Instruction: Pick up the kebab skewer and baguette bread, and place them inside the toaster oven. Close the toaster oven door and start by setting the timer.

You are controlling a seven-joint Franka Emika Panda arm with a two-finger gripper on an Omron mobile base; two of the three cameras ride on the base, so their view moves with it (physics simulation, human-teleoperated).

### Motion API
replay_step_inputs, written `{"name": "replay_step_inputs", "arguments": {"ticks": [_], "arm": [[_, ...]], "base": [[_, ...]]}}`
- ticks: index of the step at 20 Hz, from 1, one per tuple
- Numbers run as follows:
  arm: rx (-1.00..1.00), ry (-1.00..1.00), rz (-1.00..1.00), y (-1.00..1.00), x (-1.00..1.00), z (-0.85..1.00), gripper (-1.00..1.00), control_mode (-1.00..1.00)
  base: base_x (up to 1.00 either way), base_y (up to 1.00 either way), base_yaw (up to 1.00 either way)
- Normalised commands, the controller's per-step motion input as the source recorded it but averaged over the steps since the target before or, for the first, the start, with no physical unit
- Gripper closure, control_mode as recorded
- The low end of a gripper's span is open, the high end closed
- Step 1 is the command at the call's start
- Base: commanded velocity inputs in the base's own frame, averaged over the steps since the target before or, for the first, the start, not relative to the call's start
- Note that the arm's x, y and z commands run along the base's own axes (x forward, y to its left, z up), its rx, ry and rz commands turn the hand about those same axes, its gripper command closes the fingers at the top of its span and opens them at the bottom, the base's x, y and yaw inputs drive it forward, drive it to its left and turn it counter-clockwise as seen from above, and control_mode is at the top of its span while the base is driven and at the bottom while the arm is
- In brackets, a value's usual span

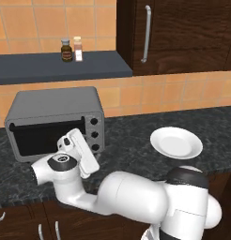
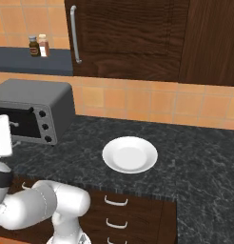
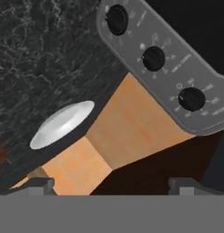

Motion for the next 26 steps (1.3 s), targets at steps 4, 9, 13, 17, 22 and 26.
{"name": "replay_step_inputs", "arguments": {"ticks": [4, 9, 13, 17, 22, 26], "arm": [[-0.02, 0.1, 0.23, -0.62, 0.0, 0.0, -1.0, -1.0], [-0.04, 0.22, 0.24, -0.67, 0.0, 0.0, -1.0, -1.0], [-0.12, 0.22, 0.33, -0.47, 0.04, 0.0, -1.0, -1.0], [-0.16, 0.34, 0.37, -0.02, 0.18, 0.0, -1.0, -1.0], [-0.11, 0.1, 0.36, 0.02, 0.25, -0.12, -1.0, -1.0], [-0.08, 0.0, 0.29, 0.0, 0.44, -0.23, -1.0, -1.0]], "base": [[0.0, 0.0, 0.0], [0.0, 0.0, 0.0], [0.0, 0.0, 0.0], [0.0, 0.0, 0.0], [0.0, 0.0, 0.0], [0.0, 0.0, 0.0]]}}
